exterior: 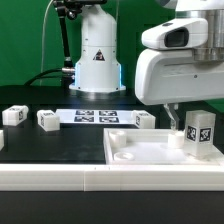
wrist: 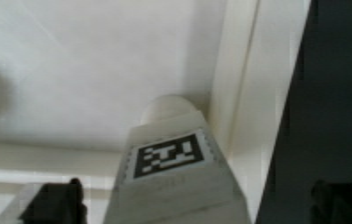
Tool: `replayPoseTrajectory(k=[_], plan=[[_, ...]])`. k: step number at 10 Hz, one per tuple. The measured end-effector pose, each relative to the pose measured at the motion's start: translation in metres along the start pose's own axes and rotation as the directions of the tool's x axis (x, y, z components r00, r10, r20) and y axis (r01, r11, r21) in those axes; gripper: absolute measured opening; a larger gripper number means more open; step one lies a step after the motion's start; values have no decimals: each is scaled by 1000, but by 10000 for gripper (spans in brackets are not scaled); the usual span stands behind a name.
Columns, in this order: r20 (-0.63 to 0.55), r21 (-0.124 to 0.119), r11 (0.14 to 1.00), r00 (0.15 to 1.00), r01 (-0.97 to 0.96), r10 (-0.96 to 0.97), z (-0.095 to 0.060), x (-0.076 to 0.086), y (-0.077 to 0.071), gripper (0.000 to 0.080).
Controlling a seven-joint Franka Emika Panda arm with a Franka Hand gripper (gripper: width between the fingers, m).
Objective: Assemble one leg
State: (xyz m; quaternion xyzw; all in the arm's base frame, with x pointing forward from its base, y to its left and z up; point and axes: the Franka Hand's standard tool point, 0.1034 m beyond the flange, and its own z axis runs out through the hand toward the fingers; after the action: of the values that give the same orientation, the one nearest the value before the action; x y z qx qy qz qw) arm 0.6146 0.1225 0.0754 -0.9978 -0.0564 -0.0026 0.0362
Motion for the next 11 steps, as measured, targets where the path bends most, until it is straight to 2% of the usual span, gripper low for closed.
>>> replayPoseTrajectory(k=[1, 2, 3, 6, 7, 10, 11], plan=[[0, 0, 1000, 1000, 0, 0, 0, 0, 0, 538], [0, 0, 1000, 1000, 0, 0, 0, 0, 0, 355], [0, -1, 1000, 1000, -1, 1, 0, 0, 1, 293], [0, 2, 999, 999, -49, 49, 0, 0, 2, 293], [0, 19, 982, 982, -187, 187, 0, 1, 2, 293], [4, 21, 864, 865, -503, 503, 1, 1, 1, 294], [6, 29, 789, 789, -614, 614, 2, 1, 1, 294]])
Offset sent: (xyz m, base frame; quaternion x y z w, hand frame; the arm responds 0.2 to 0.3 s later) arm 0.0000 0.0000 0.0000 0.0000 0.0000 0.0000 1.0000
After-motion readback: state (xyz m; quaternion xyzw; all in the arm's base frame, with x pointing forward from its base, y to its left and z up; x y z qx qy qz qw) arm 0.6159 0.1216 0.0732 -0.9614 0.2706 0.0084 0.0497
